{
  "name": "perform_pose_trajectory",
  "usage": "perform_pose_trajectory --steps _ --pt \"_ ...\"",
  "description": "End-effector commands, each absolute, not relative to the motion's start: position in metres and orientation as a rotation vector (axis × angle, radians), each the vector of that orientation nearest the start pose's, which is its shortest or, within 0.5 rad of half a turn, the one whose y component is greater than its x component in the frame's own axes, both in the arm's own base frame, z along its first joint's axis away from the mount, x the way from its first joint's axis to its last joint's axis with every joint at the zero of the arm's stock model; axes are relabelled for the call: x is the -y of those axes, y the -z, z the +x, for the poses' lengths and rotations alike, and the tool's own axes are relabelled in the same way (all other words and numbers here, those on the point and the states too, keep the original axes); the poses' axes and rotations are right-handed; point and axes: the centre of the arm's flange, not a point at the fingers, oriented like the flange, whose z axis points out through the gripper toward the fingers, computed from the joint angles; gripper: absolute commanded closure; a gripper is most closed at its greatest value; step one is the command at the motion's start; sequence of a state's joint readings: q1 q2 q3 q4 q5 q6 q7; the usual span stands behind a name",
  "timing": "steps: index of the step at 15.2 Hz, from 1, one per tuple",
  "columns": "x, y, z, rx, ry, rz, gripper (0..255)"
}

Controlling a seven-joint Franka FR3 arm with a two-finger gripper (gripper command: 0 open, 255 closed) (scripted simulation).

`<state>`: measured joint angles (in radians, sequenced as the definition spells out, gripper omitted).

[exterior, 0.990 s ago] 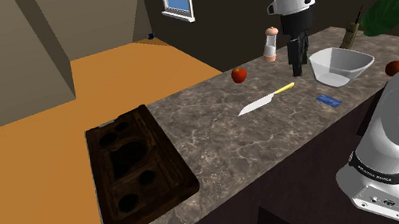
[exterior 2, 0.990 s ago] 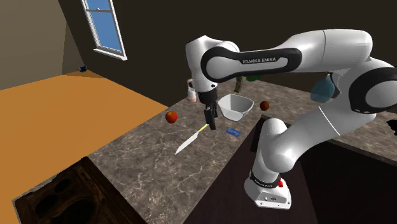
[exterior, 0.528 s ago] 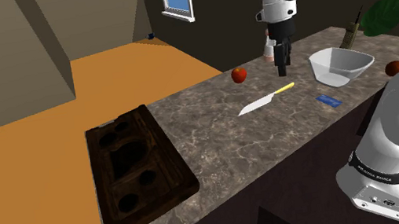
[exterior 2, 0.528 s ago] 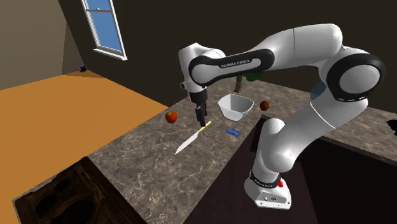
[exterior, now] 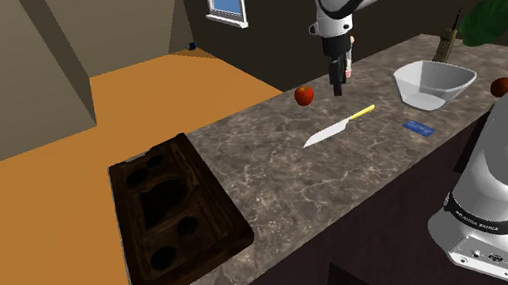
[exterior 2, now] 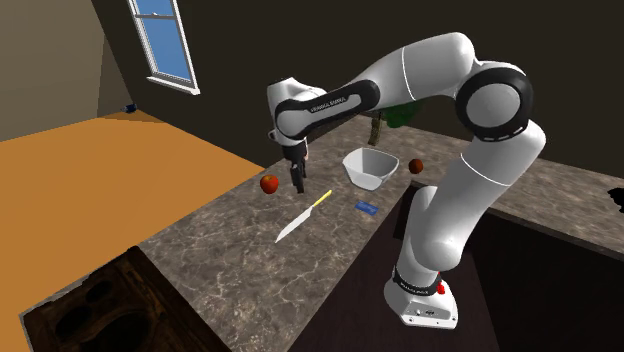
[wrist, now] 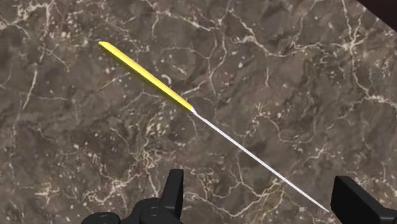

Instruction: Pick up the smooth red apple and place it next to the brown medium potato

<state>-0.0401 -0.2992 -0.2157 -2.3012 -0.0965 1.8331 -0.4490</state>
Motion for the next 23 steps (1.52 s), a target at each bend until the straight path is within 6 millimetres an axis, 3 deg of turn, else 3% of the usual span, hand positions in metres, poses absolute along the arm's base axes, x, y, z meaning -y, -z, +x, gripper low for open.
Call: perform_pose_trajectory --steps 1,18,19,23 --pt "0.135 -0.44 0.439 0.403 -0.251 -3.074 0" --pt "0.234 -0.368 0.611 0.648 -0.101 -3.05 0" --pt "0.238 -0.365 0.619 0.658 -0.094 -3.048 0" --pt "0.237 -0.344 0.618 0.658 -0.094 -3.048 0"
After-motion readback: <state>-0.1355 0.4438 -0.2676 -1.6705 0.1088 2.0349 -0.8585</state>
